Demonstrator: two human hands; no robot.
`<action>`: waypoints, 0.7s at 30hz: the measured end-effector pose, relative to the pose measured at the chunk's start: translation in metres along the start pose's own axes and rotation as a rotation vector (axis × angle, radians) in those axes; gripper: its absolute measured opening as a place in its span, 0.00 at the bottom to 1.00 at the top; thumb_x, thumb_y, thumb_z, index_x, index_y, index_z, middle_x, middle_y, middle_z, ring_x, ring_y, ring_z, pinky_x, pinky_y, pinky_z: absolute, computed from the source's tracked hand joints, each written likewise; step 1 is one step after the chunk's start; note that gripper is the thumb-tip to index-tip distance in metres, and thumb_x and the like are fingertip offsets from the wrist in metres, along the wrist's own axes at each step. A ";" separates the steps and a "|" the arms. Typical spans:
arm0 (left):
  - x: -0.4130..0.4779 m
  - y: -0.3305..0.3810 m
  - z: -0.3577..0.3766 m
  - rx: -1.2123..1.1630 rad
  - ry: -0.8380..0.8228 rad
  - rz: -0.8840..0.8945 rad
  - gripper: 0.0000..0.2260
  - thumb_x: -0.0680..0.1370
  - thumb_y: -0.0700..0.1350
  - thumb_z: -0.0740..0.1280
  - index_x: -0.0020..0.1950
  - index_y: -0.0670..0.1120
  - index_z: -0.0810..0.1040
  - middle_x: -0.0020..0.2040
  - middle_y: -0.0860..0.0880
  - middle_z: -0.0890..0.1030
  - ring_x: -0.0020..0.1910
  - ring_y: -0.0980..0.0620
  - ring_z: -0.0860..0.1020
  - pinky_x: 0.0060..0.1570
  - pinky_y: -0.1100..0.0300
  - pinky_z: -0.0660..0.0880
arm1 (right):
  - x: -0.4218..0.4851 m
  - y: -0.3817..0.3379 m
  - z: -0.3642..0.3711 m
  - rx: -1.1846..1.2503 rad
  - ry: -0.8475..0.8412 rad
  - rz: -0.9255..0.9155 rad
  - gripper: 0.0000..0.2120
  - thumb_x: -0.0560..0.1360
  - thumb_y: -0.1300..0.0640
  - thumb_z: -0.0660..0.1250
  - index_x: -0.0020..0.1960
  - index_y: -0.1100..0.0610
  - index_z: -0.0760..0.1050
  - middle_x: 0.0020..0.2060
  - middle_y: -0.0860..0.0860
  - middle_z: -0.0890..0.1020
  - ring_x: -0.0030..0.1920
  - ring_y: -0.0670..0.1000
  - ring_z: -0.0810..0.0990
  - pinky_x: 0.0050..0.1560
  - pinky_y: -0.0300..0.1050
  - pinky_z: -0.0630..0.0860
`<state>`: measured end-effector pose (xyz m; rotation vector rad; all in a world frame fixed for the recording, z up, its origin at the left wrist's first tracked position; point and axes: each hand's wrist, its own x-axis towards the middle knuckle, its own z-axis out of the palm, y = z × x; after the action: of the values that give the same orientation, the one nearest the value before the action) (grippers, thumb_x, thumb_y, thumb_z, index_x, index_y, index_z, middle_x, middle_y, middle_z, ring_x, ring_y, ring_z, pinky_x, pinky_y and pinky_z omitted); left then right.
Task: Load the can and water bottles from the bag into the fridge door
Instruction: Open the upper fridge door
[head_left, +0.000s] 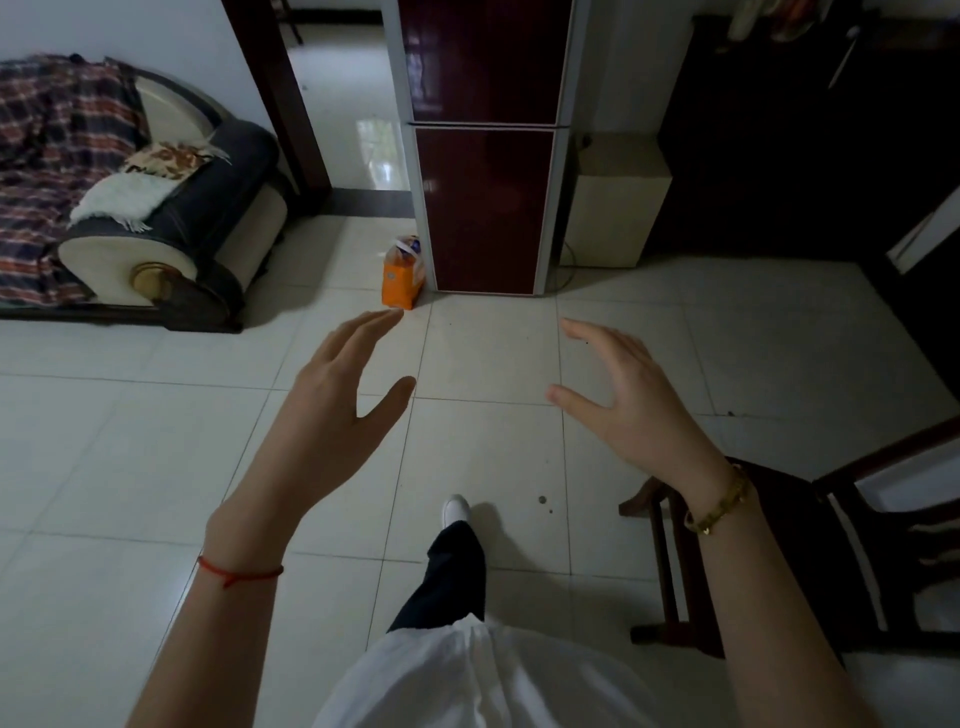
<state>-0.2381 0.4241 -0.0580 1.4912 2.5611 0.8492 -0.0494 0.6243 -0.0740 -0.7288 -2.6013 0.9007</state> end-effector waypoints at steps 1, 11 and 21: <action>0.013 -0.005 0.002 0.000 -0.004 0.000 0.27 0.78 0.50 0.66 0.76 0.51 0.63 0.74 0.50 0.69 0.72 0.51 0.68 0.68 0.58 0.64 | 0.013 0.003 0.000 0.002 -0.002 0.006 0.31 0.75 0.45 0.66 0.75 0.50 0.60 0.71 0.45 0.66 0.72 0.45 0.61 0.69 0.40 0.57; 0.173 -0.061 -0.002 -0.023 0.028 0.015 0.26 0.78 0.55 0.62 0.76 0.53 0.63 0.74 0.51 0.69 0.71 0.52 0.69 0.68 0.56 0.67 | 0.196 0.013 -0.013 0.008 0.011 -0.036 0.31 0.75 0.45 0.66 0.75 0.47 0.60 0.71 0.44 0.68 0.72 0.44 0.62 0.70 0.42 0.60; 0.327 -0.107 0.000 0.007 0.016 0.094 0.26 0.78 0.52 0.63 0.75 0.51 0.65 0.73 0.51 0.70 0.67 0.61 0.67 0.62 0.76 0.58 | 0.339 0.034 -0.011 0.066 0.034 -0.019 0.29 0.76 0.48 0.67 0.74 0.48 0.61 0.70 0.44 0.68 0.72 0.43 0.62 0.68 0.37 0.58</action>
<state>-0.4963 0.6516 -0.0390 1.6252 2.5254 0.8664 -0.3136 0.8385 -0.0516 -0.6940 -2.5319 0.9554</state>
